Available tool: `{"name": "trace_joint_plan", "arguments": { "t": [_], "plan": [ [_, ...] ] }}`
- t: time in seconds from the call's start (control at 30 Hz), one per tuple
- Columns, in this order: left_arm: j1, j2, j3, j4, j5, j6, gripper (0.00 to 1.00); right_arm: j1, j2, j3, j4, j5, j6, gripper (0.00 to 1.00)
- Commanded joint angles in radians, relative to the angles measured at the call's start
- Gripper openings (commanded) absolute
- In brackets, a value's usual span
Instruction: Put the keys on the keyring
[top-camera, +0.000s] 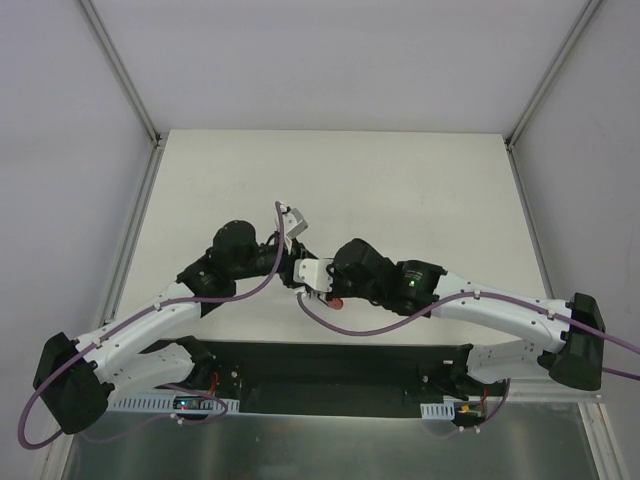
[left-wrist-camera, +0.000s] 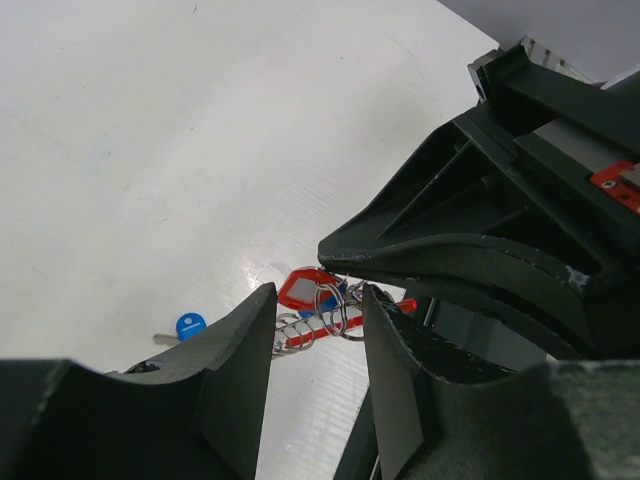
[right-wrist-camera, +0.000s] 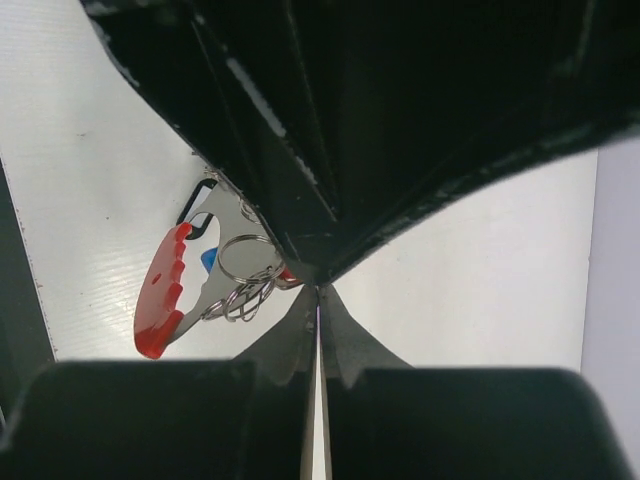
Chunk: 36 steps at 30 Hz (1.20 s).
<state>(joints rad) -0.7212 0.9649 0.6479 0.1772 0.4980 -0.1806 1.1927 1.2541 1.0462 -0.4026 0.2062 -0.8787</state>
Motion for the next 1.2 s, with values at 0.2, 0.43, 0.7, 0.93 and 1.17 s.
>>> {"name": "trace_joint_plan", "arguments": {
  "t": [0.2, 0.43, 0.7, 0.93, 1.17],
  "plan": [
    [-0.035, 0.035, 0.079, -0.051, 0.020, 0.000, 0.38, 0.015, -0.010, 0.055, 0.011, 0.039, 0.010, 0.01],
    [-0.056, 0.051, 0.088, -0.096, -0.030, 0.015, 0.36, 0.018, -0.009, 0.054, 0.011, 0.044, 0.012, 0.01],
    [-0.073, 0.066, 0.113, -0.122, -0.072, 0.035, 0.27, 0.019, -0.007, 0.054, 0.011, 0.039, 0.017, 0.01],
    [-0.084, 0.077, 0.127, -0.134, -0.095, 0.044, 0.13, 0.027, -0.016, 0.051, 0.002, 0.038, 0.023, 0.01],
    [-0.083, 0.041, 0.121, -0.173, -0.115, 0.066, 0.00, 0.024, -0.051, 0.025, -0.016, 0.081, 0.024, 0.01]
  ]
}}
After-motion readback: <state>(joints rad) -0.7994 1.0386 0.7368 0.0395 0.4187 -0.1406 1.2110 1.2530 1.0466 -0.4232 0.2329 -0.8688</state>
